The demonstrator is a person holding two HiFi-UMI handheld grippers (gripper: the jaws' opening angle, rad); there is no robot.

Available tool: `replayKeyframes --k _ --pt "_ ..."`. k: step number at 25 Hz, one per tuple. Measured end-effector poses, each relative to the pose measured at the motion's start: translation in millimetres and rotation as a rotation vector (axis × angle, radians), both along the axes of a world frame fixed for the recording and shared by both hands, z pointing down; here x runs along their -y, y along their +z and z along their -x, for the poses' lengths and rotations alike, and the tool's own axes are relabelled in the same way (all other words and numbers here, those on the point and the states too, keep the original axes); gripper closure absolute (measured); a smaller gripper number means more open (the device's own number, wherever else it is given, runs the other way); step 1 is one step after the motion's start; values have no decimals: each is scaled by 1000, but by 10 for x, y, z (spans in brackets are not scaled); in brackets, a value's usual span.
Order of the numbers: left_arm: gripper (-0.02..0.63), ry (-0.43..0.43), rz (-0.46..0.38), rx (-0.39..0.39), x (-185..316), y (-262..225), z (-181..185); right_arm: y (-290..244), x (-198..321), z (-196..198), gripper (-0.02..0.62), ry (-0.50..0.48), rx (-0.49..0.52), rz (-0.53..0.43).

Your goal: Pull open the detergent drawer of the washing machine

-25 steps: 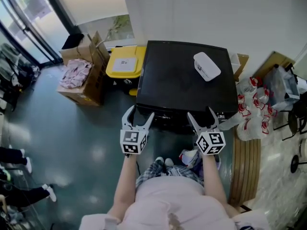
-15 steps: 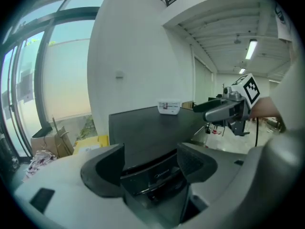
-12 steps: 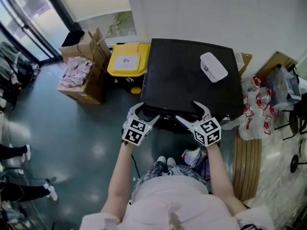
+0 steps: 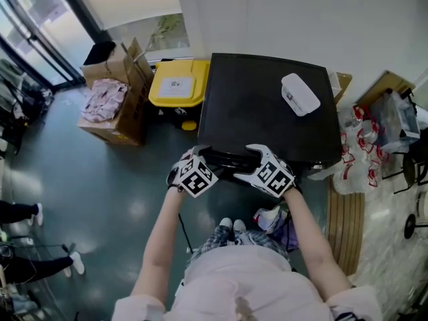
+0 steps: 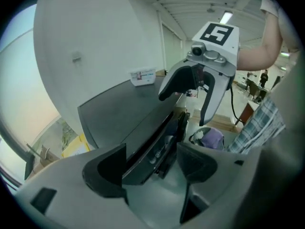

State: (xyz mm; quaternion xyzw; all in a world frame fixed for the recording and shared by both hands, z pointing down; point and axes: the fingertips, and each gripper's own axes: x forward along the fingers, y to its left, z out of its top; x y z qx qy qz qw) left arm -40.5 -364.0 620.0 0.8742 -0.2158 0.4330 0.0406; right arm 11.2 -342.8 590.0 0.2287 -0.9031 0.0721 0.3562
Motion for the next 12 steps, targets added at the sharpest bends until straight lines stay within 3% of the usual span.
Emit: replayKeyframes --k 5,12 --pt "272 116 33 89 -79 120 -98 160 -62 69 232 -107 -85 38" --pt "273 193 71 166 -121 266 -140 377 -115 51 255 -215 -189 48"
